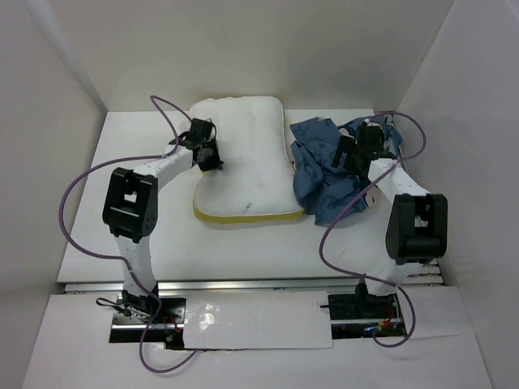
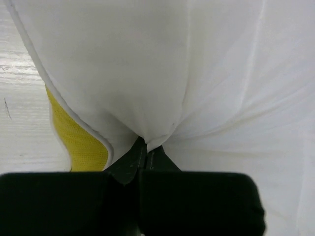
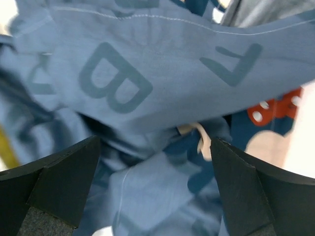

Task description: Put the pillow into the pillowcase

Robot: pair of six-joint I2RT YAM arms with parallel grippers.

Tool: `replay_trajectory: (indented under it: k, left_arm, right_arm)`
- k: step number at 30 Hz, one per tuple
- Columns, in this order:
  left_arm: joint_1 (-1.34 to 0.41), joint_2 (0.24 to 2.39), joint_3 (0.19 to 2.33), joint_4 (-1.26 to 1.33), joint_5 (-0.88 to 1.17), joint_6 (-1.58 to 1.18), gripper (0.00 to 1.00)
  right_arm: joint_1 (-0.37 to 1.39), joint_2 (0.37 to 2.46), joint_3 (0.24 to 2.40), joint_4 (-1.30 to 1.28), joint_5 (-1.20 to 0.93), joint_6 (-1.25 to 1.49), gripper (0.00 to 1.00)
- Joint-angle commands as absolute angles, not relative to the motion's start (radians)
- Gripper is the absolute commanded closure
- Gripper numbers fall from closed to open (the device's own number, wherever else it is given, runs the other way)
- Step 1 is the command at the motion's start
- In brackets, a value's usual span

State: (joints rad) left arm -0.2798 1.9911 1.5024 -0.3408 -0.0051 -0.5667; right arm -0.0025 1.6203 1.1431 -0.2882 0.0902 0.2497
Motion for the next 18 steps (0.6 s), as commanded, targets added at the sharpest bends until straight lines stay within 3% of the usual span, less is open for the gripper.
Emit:
replay_trajectory:
  k: [1, 6, 12, 13, 16, 17, 18]
  left_arm:
    - [-0.276, 1.978, 1.412, -0.373, -0.089, -0.618, 1.0]
    - [-0.143, 1.706, 1.192, -0.457, -0.335, -0.77, 1.0]
    - [0.008, 1.457, 1.141, -0.88, -0.597, -1.086, 1.0]
    - [0.027, 1.445, 1.15, -0.896, -0.597, -1.086, 0.92]
    - [0.028, 1.436, 1.181, -0.893, -0.528, -1.007, 0.38]
    - [0.028, 1.436, 1.213, -0.875, -0.502, -0.967, 0.02]
    - [0.009, 1.446, 1.238, -0.861, -0.477, -0.931, 0.0]
  right_arm:
    - [0.0, 1.689, 1.195, -0.212, 0.071, 0.187, 0.0]
    - [0.0, 1.723, 1.204, -0.17, 0.04, 0.166, 0.0]
    - [0.018, 1.732, 1.172, -0.126, 0.012, 0.127, 0.0]
    - [0.018, 1.721, 1.172, -0.117, 0.024, 0.118, 0.0]
    - [0.038, 1.712, 1.16, -0.088, 0.081, 0.082, 0.0]
    - [0.038, 1.712, 1.16, -0.087, 0.098, 0.068, 0.0]
    - [0.038, 1.721, 1.181, -0.109, 0.116, 0.055, 0.0]
